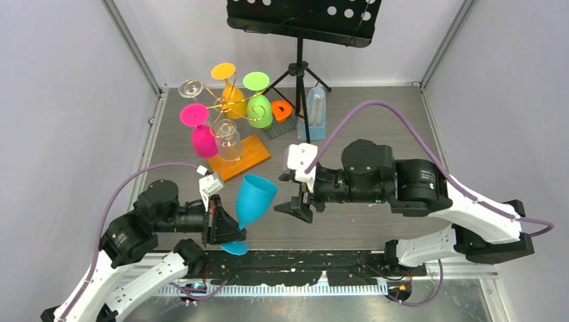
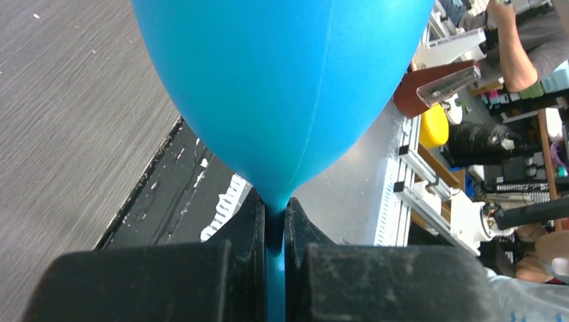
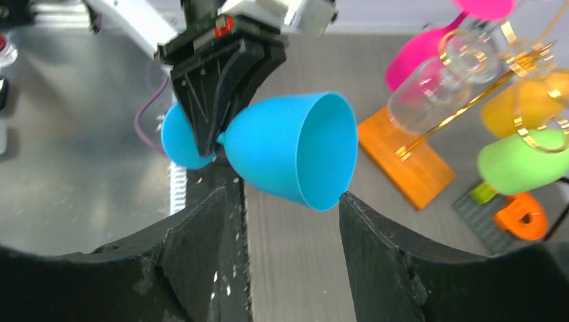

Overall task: Take the wine glass off the wine glass rack
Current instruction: Place the wine glass at the center of the board.

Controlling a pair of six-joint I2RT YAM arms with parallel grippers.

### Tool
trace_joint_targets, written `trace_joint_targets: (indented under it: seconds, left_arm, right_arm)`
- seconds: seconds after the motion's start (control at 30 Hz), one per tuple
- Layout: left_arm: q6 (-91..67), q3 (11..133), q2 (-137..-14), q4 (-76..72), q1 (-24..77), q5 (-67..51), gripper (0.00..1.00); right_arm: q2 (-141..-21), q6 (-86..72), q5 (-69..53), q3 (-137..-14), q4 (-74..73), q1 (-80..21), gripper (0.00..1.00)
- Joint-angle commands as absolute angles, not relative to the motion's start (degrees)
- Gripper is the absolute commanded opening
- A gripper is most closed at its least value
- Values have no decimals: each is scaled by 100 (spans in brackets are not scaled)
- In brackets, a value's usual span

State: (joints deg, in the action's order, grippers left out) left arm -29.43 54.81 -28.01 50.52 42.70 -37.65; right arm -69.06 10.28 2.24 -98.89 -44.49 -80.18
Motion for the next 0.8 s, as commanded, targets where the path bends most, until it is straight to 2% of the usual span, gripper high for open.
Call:
trace_joint_targets:
  seconds: [0.0, 0.2, 0.57, 0.77]
  left_arm:
    - [-2333, 5791, -2811, 5384, 4280, -4222, 0]
    - [-1976, 5885, -2826, 5653, 4282, -4541, 0]
    - [-1536, 5929, -2661, 5819, 4280, -5103, 0]
    - [-1447, 5831, -2564, 5707, 4280, -5343, 0]
  right_arm:
    - [-7008, 702, -1053, -10098, -4991, -7718, 68]
    - [-7179, 737, -2077, -10072, -5006, -7496, 67]
    - [-7454, 755, -2797, -10064, -4694, -7444, 64]
    - [-7554, 619, -3192, -10072, -4409, -7444, 52]
